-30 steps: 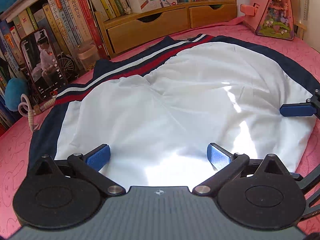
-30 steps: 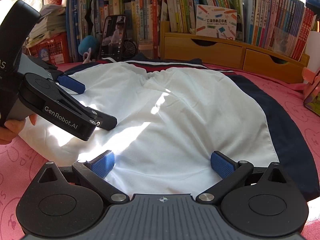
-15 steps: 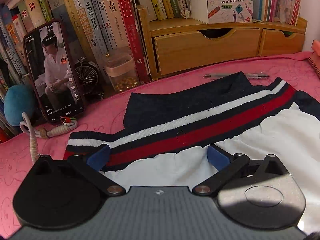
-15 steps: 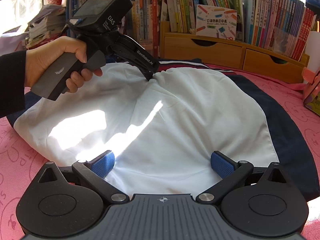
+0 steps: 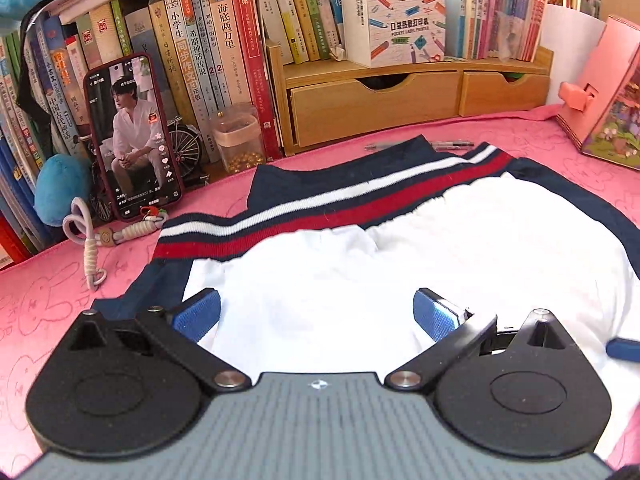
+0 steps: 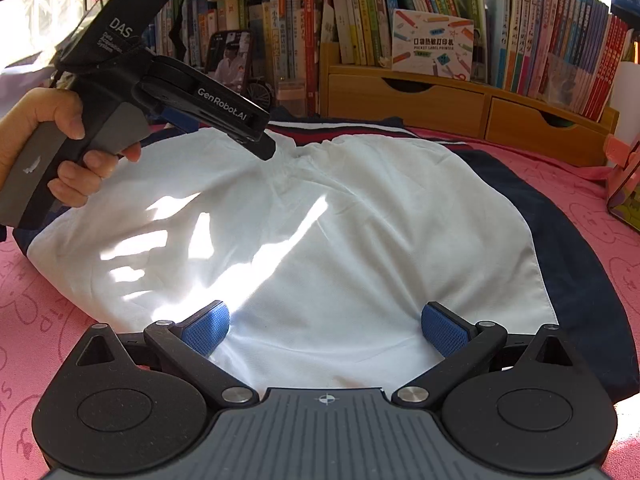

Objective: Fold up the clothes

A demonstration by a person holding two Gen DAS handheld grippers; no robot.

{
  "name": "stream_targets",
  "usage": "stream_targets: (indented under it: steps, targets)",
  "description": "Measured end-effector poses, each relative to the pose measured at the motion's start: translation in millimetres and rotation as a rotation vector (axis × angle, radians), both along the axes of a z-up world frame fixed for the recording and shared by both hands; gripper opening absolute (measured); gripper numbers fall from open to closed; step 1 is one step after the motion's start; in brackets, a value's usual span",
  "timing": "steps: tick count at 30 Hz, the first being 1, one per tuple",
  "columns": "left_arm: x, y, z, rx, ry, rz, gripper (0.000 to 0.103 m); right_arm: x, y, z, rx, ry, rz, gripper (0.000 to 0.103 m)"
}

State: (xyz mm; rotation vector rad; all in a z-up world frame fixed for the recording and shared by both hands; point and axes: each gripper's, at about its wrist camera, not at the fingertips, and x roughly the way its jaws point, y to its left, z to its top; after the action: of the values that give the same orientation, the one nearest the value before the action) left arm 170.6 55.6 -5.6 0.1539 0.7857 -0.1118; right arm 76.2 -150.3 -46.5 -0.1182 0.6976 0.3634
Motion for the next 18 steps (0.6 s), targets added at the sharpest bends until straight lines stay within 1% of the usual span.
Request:
stream_targets:
  steps: [5, 6, 8, 10, 12, 15, 18]
  targets:
    - [-66.9, 5.6, -4.4, -0.042, -0.056, 0.074, 0.103, -0.8, -0.5, -0.8, 0.006, 0.0, 0.0, 0.103]
    - [-77.5, 5.4, -6.7, -0.036, -0.064, 0.085, 0.103, -0.9, -1.8, -0.7, 0.016, 0.0, 0.0, 0.103]
    - [-95.1, 5.2, -11.6, 0.0, -0.08, 0.093, 0.103, -3.6, -7.5, 0.5, 0.045, 0.001, -0.006, 0.103]
    - [-109.6, 9.6, -15.0, 0.053, -0.086, 0.102, 0.103, -11.0, -17.6, 3.2, 0.075, 0.007, -0.028, 0.103]
    - [-118.4, 22.0, -20.2, 0.086, -0.07, 0.146, 0.103, -21.2, -31.0, 6.8, 0.108, 0.008, -0.065, 0.103]
    - [-131.2, 46.9, -26.2, 0.1, -0.05, 0.22, 0.103, -36.1, -59.0, 12.1, 0.182, 0.015, -0.122, 0.103]
    - [-145.0, 68.6, -28.2, 0.103, -0.05, 0.289, 0.103, -47.5, -95.1, 16.4, 0.262, 0.026, -0.225, 0.103]
